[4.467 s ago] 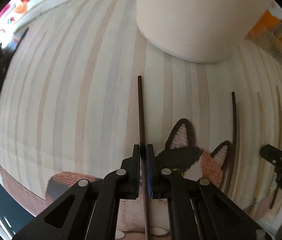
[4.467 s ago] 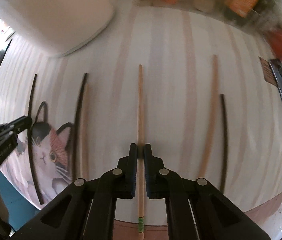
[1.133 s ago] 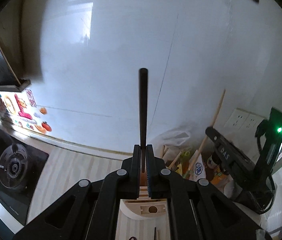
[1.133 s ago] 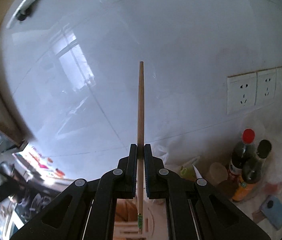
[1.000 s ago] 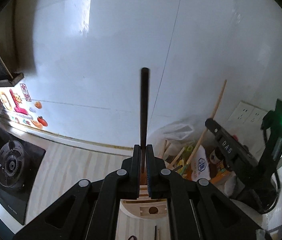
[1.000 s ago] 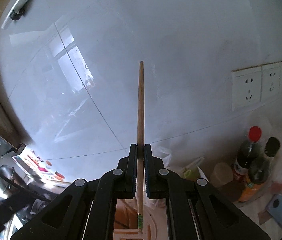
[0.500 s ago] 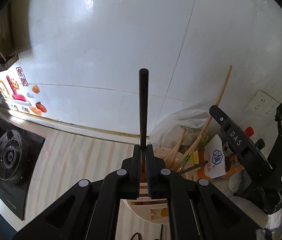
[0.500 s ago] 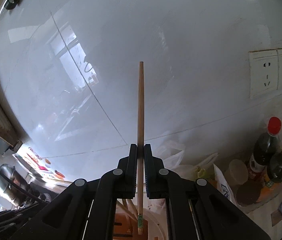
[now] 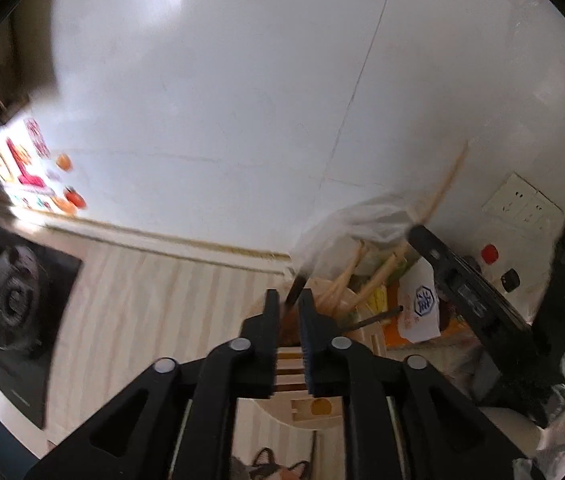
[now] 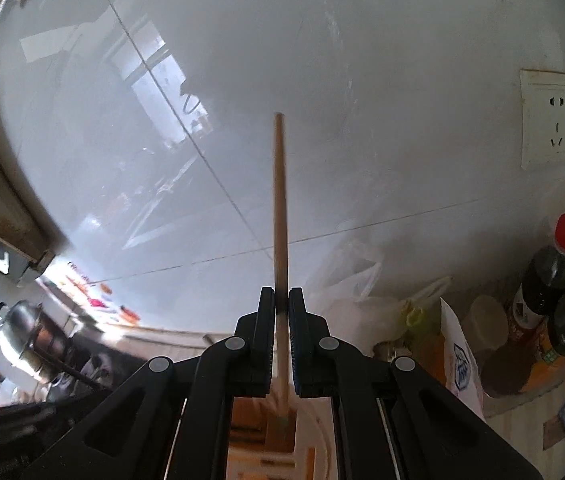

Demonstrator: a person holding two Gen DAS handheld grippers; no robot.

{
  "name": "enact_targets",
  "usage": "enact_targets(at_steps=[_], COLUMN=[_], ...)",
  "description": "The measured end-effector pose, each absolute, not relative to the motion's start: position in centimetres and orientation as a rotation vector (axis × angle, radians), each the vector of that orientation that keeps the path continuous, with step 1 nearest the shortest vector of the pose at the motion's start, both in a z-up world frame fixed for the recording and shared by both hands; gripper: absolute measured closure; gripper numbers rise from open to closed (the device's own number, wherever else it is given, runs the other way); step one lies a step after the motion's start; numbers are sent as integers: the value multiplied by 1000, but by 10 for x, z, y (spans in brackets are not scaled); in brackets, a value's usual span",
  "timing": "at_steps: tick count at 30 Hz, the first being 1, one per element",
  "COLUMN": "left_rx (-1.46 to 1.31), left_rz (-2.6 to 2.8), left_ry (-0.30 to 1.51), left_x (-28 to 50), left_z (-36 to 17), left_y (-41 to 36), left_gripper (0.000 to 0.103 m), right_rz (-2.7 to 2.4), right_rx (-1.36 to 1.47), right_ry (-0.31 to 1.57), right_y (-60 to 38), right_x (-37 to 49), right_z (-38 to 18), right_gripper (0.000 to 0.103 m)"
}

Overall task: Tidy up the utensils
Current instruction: 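Open both tools to release the chopsticks into the holder, then move both open tools back down to the remaining chopsticks on the mat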

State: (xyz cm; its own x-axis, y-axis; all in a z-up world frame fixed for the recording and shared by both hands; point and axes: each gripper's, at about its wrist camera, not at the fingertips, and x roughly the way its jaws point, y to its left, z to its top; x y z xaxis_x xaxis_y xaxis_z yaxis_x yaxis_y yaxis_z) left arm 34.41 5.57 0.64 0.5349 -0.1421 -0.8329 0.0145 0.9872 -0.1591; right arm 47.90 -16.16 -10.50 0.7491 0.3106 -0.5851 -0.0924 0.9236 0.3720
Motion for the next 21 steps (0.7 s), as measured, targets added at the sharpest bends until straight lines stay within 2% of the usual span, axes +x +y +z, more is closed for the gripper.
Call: enact_targets(at_steps=[1, 2, 3, 4, 6, 8, 12, 16, 21], left_rx=[-139, -147, -164, -177, -183, -165, -116, -91, -4], left_rz=[-88, -87, -82, -71, -47, -8, 43, 34, 1], left_ry=[986, 964, 934, 907, 864, 835, 852, 931, 1045], left_x=[342, 338, 333, 329, 318, 306, 288, 270, 244], left_z=[12, 18, 25, 30, 38, 39, 24, -10, -66], left_y=[58, 61, 66, 71, 79, 84, 85, 79, 52], left_gripper=[55, 40, 20, 16, 15, 1, 0, 0, 0], right_rz=[227, 227, 227, 223, 216, 200, 140, 98, -22], right_rx=[326, 325, 324, 322, 315, 309, 271, 286, 240], right_ry=[692, 688, 681, 670, 653, 644, 655, 682, 786], right_y=[-165, -169, -175, -181, -191, -202, -220, -241, -264], right_x=[474, 468, 460, 450, 434, 415, 378, 342, 313], right_z=[-100, -95, -89, -81, -71, -61, -55, -72, -121], right_gripper=[90, 85, 72, 61, 52, 45, 27, 8, 5])
